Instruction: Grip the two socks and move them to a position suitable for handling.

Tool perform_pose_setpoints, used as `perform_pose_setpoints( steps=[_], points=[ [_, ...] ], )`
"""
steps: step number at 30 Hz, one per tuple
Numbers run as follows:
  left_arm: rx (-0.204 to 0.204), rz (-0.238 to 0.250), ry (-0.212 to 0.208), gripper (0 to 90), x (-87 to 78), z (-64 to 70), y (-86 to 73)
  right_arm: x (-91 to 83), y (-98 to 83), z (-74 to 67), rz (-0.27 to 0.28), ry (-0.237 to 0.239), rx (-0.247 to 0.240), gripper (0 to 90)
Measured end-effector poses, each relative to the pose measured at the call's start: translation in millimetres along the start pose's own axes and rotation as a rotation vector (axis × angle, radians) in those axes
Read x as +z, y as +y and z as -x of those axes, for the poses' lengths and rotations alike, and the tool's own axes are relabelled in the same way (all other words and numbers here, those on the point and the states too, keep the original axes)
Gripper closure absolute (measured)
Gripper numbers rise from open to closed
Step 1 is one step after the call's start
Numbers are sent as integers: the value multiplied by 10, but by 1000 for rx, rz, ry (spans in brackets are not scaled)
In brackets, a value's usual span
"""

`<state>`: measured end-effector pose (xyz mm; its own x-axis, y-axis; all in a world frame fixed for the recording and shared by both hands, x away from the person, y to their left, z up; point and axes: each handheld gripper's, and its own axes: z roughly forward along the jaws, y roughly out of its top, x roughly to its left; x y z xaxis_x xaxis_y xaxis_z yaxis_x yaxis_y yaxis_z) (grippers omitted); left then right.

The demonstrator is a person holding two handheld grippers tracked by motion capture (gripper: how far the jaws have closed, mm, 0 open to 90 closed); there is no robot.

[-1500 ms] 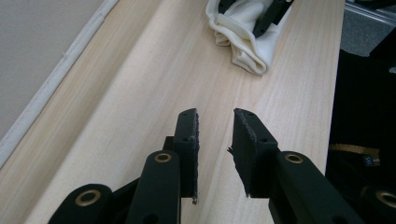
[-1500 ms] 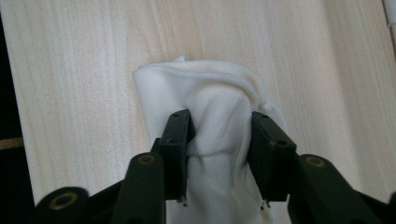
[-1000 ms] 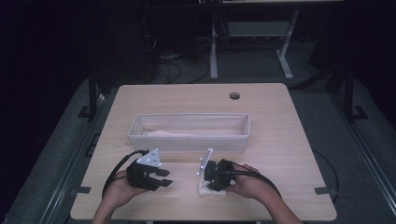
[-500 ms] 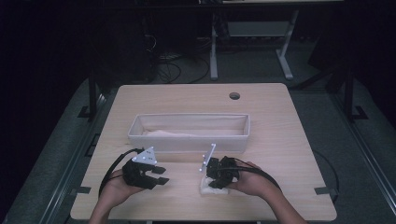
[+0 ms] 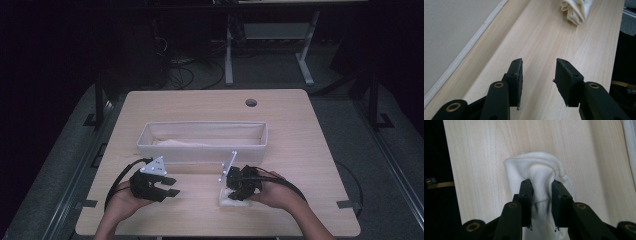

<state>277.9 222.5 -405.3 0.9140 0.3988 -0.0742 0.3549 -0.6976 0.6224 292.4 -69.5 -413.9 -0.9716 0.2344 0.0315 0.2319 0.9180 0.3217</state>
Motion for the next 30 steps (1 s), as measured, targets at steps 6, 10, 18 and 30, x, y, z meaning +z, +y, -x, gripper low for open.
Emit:
perform_pose_setpoints(
  steps=[6, 10, 18, 30],
  points=[
    [-5, 2, 5, 570, -4, -18, -3, -67, -52, 35, 13, -8, 15, 720],
    [-7, 0, 10, 562, -10, -23, -4, -99, -89, 63, 19, -6, 29, 719],
    [-16, 6, 16, 545, -45, -41, -12, -197, -122, 104, 27, -9, 40, 719],
    [-39, 14, 18, 499, -57, -69, -32, -308, -186, 193, 35, -7, 72, 718]
  ],
)
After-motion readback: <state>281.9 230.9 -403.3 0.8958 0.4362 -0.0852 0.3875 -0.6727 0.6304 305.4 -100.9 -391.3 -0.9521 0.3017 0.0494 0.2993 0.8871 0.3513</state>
